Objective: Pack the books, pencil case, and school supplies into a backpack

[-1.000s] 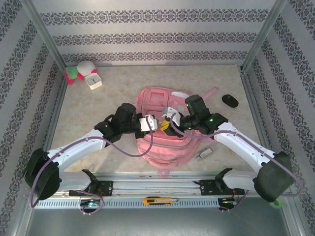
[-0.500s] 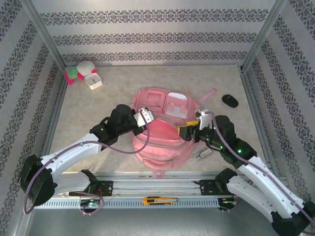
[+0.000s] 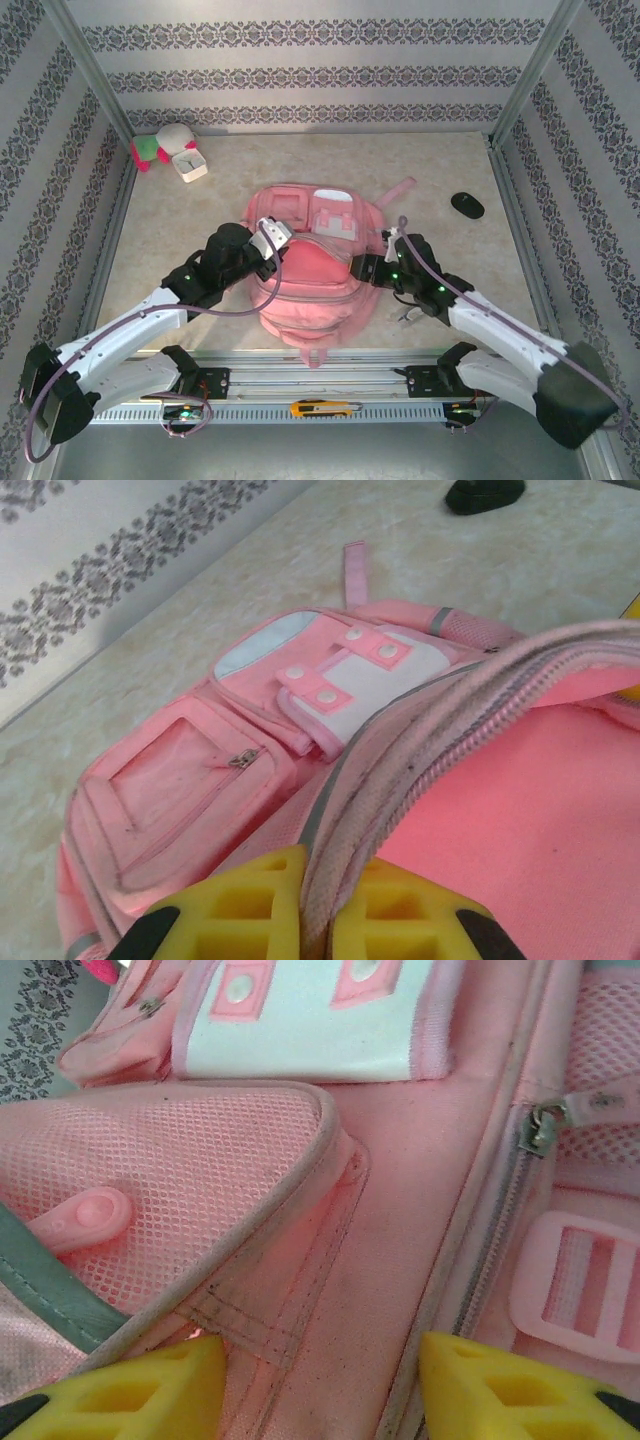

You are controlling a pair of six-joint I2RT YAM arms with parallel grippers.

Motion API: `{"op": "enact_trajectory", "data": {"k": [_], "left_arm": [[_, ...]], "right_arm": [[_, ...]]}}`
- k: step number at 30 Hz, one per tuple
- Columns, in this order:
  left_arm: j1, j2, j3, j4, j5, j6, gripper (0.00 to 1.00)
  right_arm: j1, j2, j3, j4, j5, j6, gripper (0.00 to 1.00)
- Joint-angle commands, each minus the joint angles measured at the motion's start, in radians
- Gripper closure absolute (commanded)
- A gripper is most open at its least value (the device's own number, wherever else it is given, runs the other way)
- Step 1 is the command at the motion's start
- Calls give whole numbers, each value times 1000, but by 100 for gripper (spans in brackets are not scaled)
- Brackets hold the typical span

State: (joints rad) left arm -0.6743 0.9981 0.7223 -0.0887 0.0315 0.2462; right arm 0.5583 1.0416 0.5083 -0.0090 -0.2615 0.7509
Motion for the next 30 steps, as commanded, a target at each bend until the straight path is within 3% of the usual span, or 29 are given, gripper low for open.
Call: {"op": "enact_trajectory", "data": {"k": [1, 5, 7, 15, 17, 18, 20, 23, 30], "left_arm": [[-1, -29, 2, 9, -57, -121, 100], [-1, 1, -14, 5, 15, -104, 70], [-1, 33, -18, 28, 9, -65, 61], [-1, 207, 126, 0, -45, 92, 54], [-1, 218, 155, -10, -40, 112, 56], [-1, 215, 165, -18, -32, 113, 61], [0, 200, 186, -32, -15, 98, 81], [6, 176, 203, -40, -43, 65, 97], [30, 201, 296, -144, -87, 28, 100]], "right_arm": [[-11, 110, 78, 185, -44, -60, 49], [-32, 205, 181, 152, -120, -155, 46], [-35, 230, 199, 156, -150, -158, 46], [-40, 259, 213, 157, -190, -158, 47], [-48, 250, 210, 148, -179, -155, 46], [-54, 246, 211, 136, -170, -149, 46], [-74, 225, 216, 89, -159, -134, 44], [-103, 165, 233, -47, -115, -128, 43], [-165, -12, 273, -478, 52, -152, 39]]}}
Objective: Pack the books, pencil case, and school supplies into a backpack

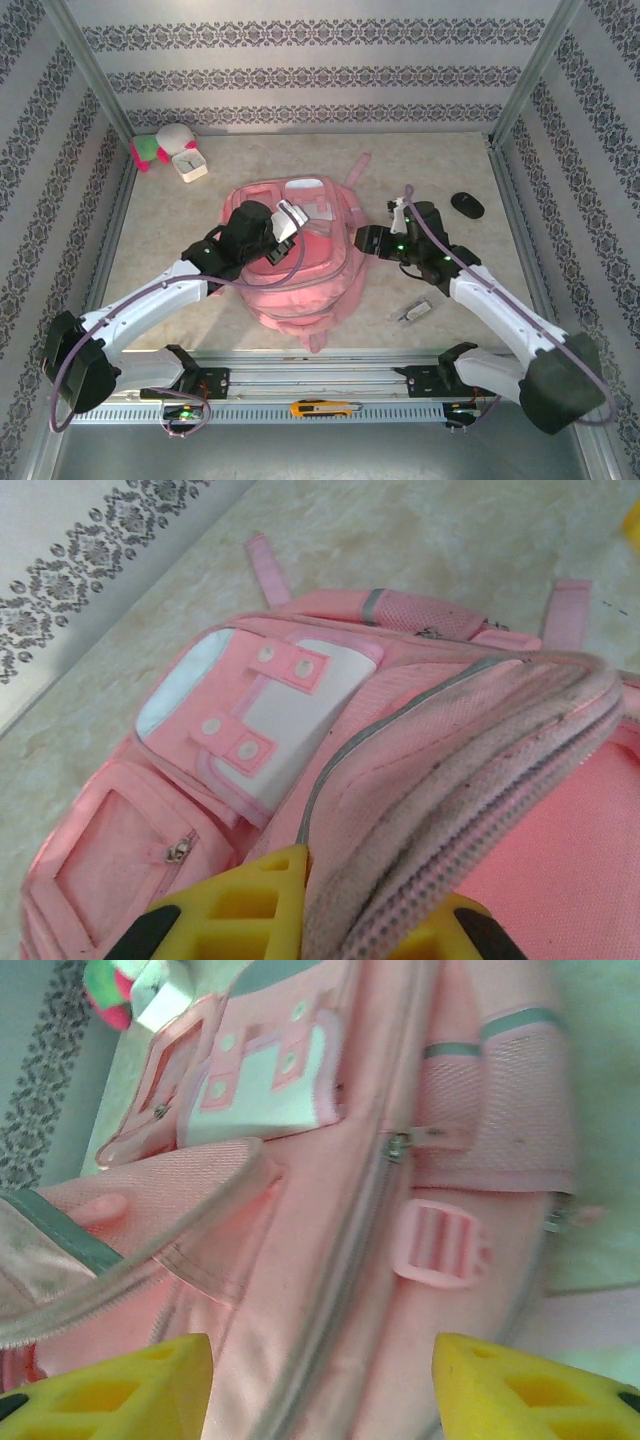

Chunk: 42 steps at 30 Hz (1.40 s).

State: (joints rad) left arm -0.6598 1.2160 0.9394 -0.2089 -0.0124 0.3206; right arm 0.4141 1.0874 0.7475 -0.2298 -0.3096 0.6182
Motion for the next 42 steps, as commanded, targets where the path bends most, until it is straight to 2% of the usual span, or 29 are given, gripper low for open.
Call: {"op": "enact_trajectory", "data": {"k": [1, 6, 10, 13, 17, 22, 24, 27, 31, 34, 38, 42], "left_arm": [[15, -11, 88, -33, -39, -57, 100], [15, -3, 85, -27, -8, -129, 100], [15, 0, 79, -18, 13, -156, 99], [16, 4, 78, -10, 27, -144, 98], [15, 14, 78, -1, 25, -138, 97], [15, 3, 61, 12, 24, -128, 97], [15, 1, 61, 10, 23, -125, 97], [17, -3, 50, 19, 20, -122, 97], [17, -4, 37, 33, 12, -119, 96], [17, -7, 25, 47, 9, -120, 96], [18, 0, 26, 45, 7, -118, 96], [20, 5, 29, 40, 15, -122, 96]], "right_arm": [[-33, -77, 40, -328, 129, -9, 38], [-179, -164, 6, -680, 240, 68, 39], [-253, -233, -90, -738, 234, 100, 36], [-229, -180, -80, -756, 317, 105, 26], [-220, -51, -80, -715, 298, 91, 22], [-219, 63, -167, -490, 221, 70, 22], [-213, 104, -157, -421, 165, 61, 23], [-177, 127, -108, -376, 148, 43, 25], [-153, 109, -42, -433, 203, 19, 25], [-153, 97, -18, -563, 260, 18, 25], [-107, 118, -36, -700, 258, 41, 26], [-52, 108, -100, -670, 242, 101, 28]]}}
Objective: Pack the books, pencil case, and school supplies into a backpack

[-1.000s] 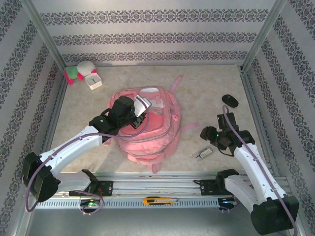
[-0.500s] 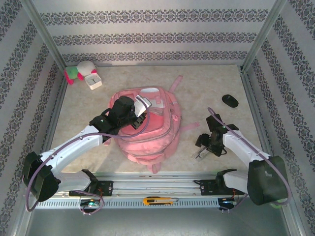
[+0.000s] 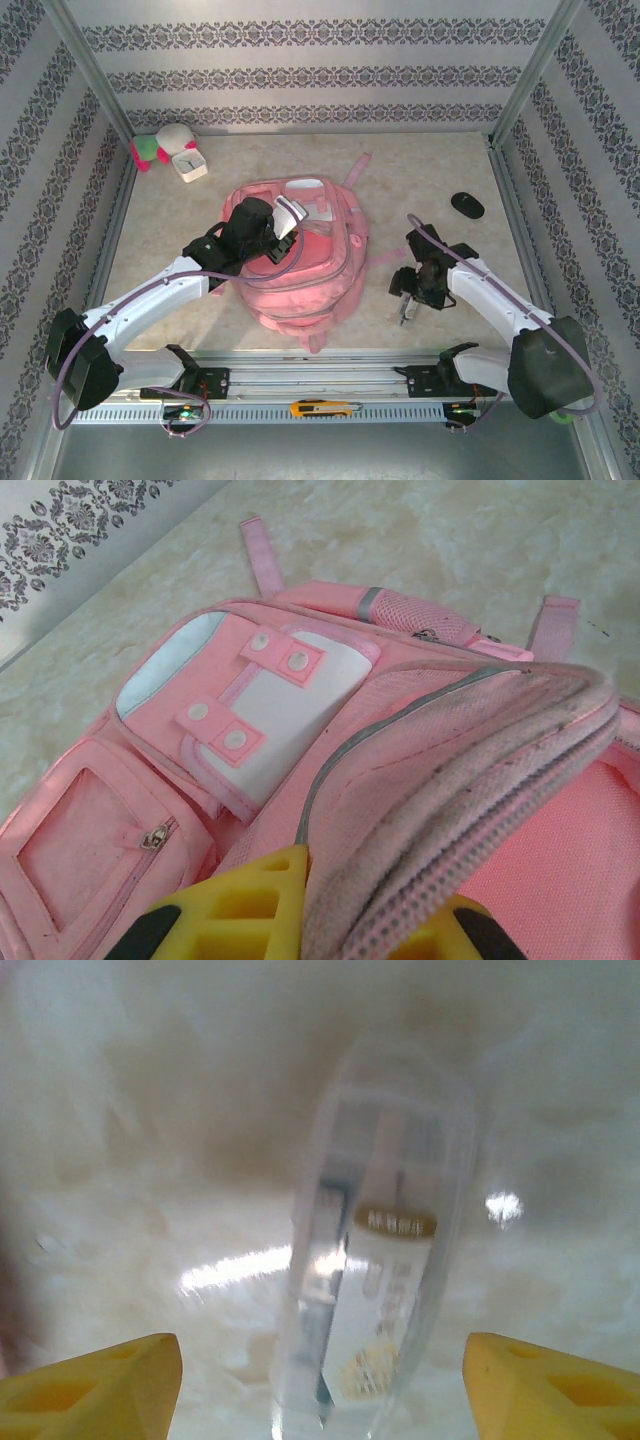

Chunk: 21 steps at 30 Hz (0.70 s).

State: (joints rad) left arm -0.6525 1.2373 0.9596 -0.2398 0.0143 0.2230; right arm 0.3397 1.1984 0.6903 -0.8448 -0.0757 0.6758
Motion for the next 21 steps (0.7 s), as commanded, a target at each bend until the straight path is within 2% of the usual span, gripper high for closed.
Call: {"op": "enact_trajectory", "data": {"k": [1, 6, 12, 14, 17, 21], "left_arm": [[13, -16, 8, 71, -11, -25, 96], [13, -16, 17, 66, 1, -30, 96], [13, -26, 12, 83, 1, -30, 96], [13, -26, 13, 81, 1, -30, 96], [12, -27, 18, 69, 4, -32, 96], [12, -39, 26, 51, 10, -55, 96]], "right_arm": [[24, -5, -57, -35, 0, 53, 29], [23, 33, -57, 9, 28, 57, 32], [17, 139, -52, 98, -4, 38, 31], [15, 170, -47, 116, 9, 28, 38], [20, 193, -17, 108, 36, 8, 54], [71, 117, 52, 39, 77, -28, 58]]}}
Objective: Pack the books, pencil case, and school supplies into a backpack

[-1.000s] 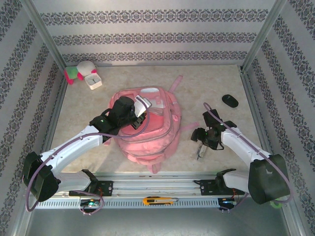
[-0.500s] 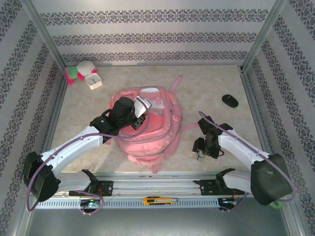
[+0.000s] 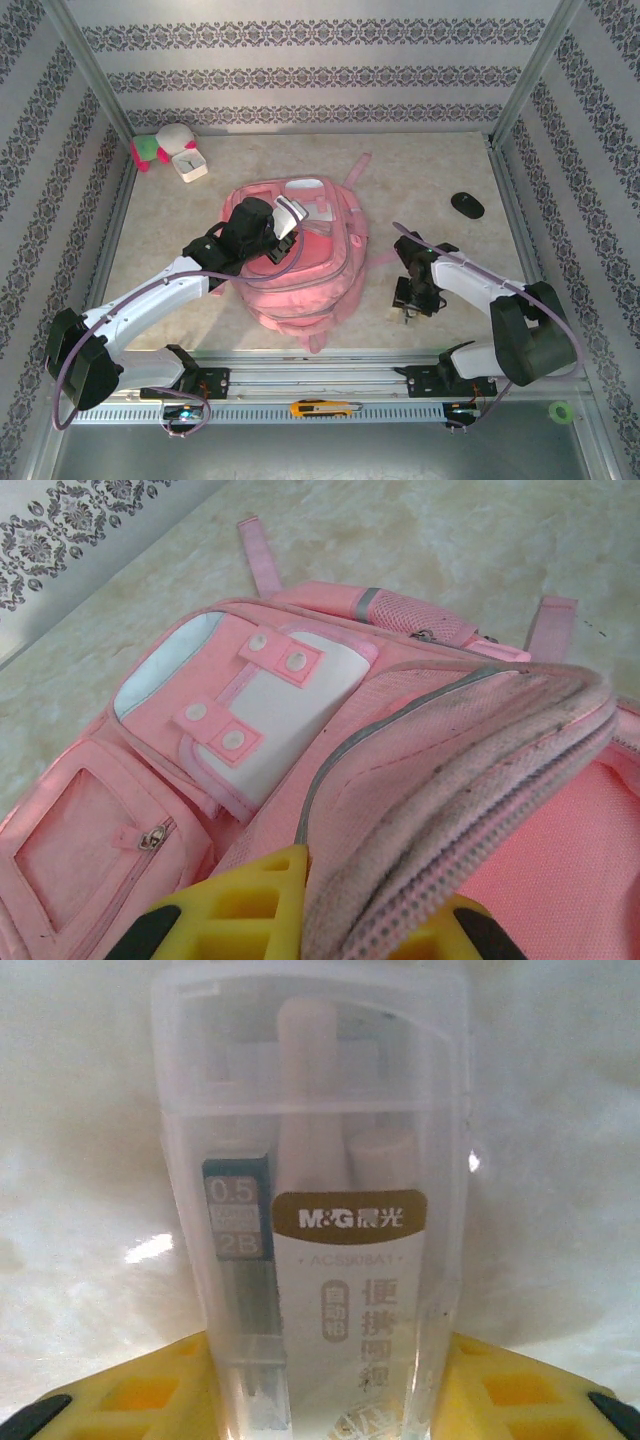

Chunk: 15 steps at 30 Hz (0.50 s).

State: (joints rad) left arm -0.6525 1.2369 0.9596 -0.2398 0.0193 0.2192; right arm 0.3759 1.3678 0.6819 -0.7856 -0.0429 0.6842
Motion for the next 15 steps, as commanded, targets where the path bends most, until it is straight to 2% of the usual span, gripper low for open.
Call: {"op": "enact_trajectory", "data": {"k": [1, 7, 11, 15], "left_arm": [[12, -44, 23, 52, 11, -61, 96], [12, -51, 57, -9, 45, -114, 94], [22, -31, 110, -105, 68, -188, 94], [56, -26, 120, -131, 189, -219, 94]], "right_arm": [[55, -88, 76, -29, 55, -50, 59], [145, -364, 120, 108, -27, -320, 63], [163, -510, 71, 335, -208, -616, 68], [225, -523, 54, 597, -338, -863, 78]]}}
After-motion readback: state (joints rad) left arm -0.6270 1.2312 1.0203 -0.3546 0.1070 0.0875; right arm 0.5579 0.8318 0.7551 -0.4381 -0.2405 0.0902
